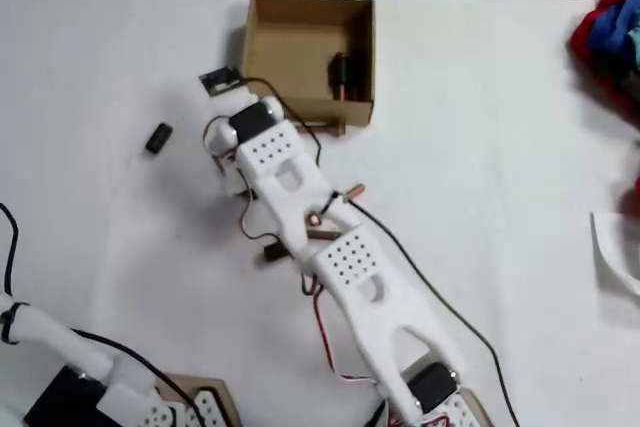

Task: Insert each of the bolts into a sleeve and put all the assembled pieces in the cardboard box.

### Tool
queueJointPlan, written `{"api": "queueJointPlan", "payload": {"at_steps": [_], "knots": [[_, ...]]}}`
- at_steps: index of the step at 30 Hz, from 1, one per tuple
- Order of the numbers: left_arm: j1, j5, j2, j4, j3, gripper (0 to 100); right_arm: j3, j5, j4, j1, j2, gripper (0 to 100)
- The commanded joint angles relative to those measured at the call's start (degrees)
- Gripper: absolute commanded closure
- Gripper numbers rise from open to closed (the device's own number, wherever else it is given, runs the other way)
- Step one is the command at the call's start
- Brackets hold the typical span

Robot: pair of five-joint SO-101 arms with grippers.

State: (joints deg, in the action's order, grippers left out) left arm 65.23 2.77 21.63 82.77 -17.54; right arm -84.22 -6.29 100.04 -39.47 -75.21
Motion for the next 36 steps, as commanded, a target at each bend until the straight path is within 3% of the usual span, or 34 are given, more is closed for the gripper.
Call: {"api": "queueJointPlan", "payload": {"at_steps": [1,8,18,22,26,30,36], "knots": [[-4.75,0.79,0.26,0.09,0.84,96,-2.99,1.32,1.19,3.47,5.32,97.5],[-24.09,16.7,0.18,-5.63,-10.77,96,4.22,1.32,1.27,8.57,24.13,97.5],[-47.82,17.14,0.09,-16.79,-13.49,96,41.23,1.23,0.92,15.34,54.11,97.5],[-55.65,17.14,-3.69,-17.32,-11.47,96,59.34,1.32,-2.77,20.88,66.42,97.5],[-61.71,18.2,-16.62,-13.98,-3.56,96,83.69,3.43,-16.22,28.35,81.54,97.5],[-67.69,26.81,-30.86,-4.4,9.63,96,106.64,3.78,-27.82,36.44,95.52,97.5],[-77.1,41.67,-45.45,13.01,29.58,96,119.47,7.65,-38.02,48.66,100.44,97.5]]}}
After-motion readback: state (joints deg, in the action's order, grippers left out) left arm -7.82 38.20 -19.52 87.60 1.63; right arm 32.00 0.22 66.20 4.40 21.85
